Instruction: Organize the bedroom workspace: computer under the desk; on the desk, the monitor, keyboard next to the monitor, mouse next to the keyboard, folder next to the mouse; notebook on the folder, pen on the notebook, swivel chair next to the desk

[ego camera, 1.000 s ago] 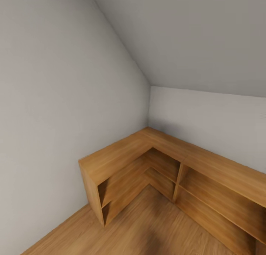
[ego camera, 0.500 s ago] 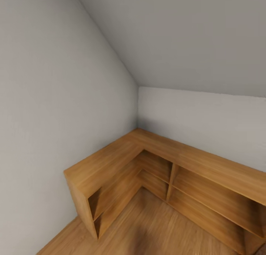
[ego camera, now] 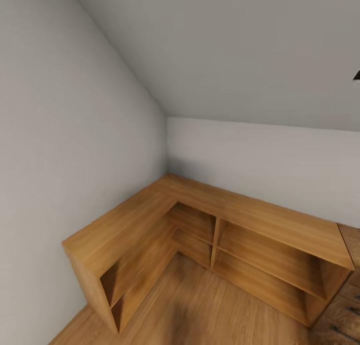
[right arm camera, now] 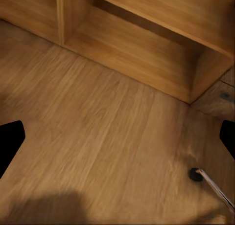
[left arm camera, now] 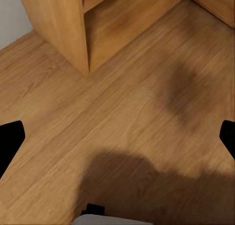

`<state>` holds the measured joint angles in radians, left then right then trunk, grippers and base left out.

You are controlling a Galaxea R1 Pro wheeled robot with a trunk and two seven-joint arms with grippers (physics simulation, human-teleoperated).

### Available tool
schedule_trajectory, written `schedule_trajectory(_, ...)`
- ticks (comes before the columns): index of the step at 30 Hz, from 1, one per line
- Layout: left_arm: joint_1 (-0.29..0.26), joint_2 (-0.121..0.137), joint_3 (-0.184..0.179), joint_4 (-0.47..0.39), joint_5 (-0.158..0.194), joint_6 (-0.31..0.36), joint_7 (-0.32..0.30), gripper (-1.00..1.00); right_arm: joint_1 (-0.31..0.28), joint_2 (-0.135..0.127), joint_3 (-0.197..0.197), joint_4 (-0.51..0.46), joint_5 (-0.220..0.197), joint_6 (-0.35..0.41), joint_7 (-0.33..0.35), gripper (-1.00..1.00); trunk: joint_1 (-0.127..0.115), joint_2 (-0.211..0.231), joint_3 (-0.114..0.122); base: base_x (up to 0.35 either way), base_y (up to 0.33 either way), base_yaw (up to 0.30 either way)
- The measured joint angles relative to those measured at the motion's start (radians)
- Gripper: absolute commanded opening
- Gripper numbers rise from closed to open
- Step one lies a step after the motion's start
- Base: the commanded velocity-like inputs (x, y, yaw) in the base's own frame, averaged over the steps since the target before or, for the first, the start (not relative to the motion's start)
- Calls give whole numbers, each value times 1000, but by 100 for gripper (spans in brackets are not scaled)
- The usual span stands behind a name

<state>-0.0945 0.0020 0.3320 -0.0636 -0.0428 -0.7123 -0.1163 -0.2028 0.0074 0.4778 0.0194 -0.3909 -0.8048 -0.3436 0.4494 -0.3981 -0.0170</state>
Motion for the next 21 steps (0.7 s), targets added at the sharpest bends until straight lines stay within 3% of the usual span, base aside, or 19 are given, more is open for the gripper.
schedule_trajectory(6,0,1,0,0,1,0,0,100,0,0,0,0,-1,0,5,100,0,0,0,185,0,-260)
schedule_trajectory(21,0,1,0,0,0,0,0,100,0,0,0,0,0,-1,6,100,-1,0,0,323,0,-260)
